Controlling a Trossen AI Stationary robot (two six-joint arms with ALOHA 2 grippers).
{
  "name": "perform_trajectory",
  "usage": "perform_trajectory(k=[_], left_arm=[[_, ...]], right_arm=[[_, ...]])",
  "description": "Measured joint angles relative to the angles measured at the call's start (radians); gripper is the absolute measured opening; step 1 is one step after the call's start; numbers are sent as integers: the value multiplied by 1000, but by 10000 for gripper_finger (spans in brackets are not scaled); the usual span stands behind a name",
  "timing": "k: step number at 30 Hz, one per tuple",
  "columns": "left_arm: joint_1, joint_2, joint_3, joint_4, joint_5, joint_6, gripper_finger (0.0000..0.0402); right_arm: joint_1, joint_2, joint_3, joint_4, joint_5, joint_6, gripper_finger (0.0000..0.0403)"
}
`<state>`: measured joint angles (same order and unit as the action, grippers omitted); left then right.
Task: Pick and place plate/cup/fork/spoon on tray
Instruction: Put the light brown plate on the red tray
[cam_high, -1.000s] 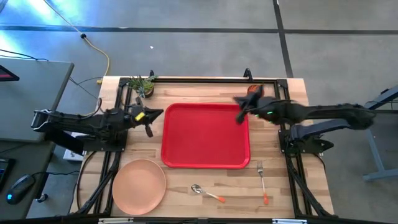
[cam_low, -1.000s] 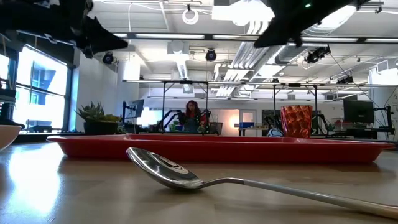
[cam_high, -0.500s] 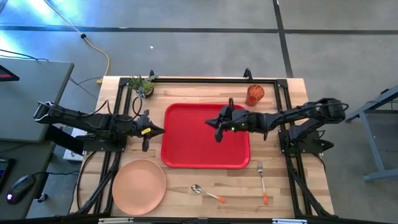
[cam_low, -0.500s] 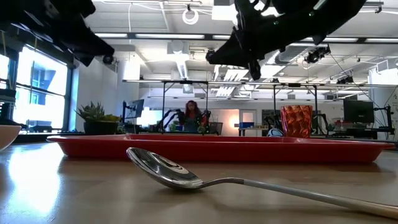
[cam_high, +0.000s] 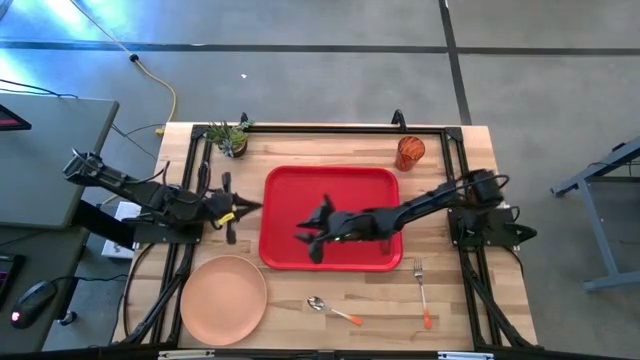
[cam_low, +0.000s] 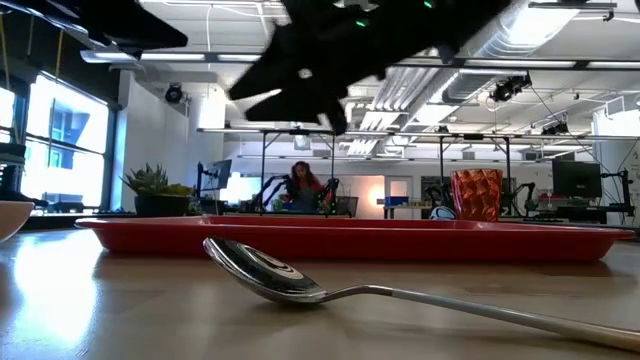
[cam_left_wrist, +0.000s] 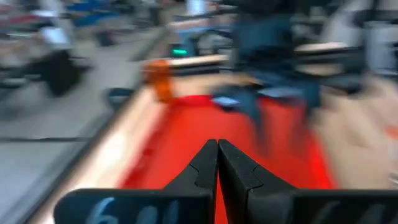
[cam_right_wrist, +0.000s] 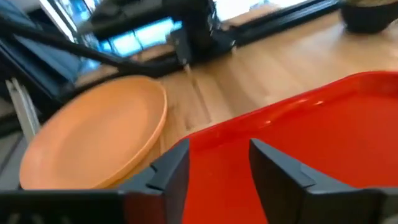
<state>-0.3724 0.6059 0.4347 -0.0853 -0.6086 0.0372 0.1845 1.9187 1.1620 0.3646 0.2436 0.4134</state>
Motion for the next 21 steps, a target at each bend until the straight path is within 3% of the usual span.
perform_trajectory(k=[4,14,21], left_arm=[[-13,0,0,-28,-139,-53,3],[-92,29,0,-187,-164,-440,3],[-173,91,-36,-198,-164,-587,3]], right_arm=[[30,126,231,-206,-9,90,184],[150,456,782,-597,69,321,185],[199,662,1104,-801,108,486,185]])
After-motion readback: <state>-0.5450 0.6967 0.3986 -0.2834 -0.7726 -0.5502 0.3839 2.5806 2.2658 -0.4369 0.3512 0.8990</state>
